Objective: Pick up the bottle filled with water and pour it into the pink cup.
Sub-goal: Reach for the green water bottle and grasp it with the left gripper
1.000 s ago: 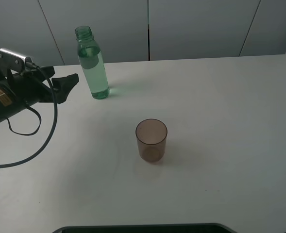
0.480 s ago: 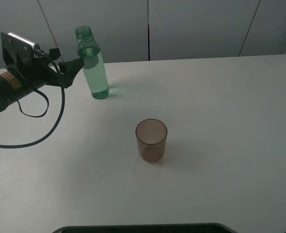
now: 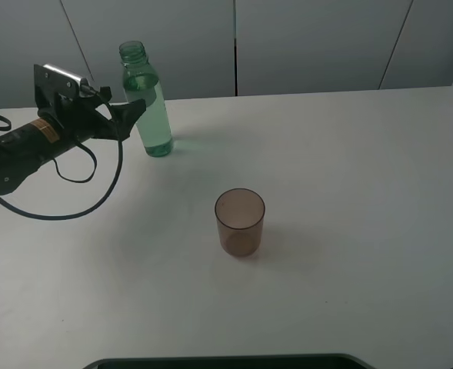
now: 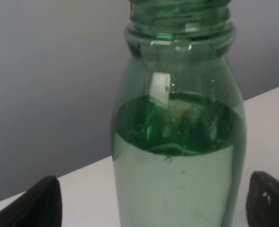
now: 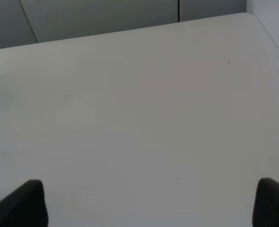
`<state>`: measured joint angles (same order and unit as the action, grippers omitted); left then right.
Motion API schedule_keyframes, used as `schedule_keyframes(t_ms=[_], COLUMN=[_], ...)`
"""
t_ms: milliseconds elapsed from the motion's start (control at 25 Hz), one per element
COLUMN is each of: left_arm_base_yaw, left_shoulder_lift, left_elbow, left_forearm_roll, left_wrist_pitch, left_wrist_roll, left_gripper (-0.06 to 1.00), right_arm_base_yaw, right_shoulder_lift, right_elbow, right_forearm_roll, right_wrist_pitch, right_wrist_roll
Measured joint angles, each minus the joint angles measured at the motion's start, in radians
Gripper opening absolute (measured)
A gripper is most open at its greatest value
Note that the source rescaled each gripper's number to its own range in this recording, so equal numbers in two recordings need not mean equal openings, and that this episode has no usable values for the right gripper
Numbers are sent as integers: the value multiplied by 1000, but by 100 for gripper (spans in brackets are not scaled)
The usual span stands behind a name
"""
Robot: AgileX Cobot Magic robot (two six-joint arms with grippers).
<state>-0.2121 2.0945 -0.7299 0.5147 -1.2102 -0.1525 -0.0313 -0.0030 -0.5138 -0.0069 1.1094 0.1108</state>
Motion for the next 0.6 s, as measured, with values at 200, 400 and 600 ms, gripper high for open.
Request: schedule_keyframes(t_ms=[200, 400, 600], left_arm_base_yaw=[-19, -51, -80], left_shoulder_lift=[61, 105, 145], left_elbow=[-68, -127, -187], left_forearm_roll=[4, 2, -13], left_wrist_pitch=[0, 0, 0], left_wrist_roll=[-41, -47, -49], left_gripper=[100, 100, 100], right_arm_base_yaw=[0, 0, 0], right_shoulder_lift=[0, 0, 0], right_elbow=[0, 0, 0], right_forearm_roll=[0, 0, 0], right_wrist_pitch=[0, 0, 0], right_wrist_roll=[0, 0, 0])
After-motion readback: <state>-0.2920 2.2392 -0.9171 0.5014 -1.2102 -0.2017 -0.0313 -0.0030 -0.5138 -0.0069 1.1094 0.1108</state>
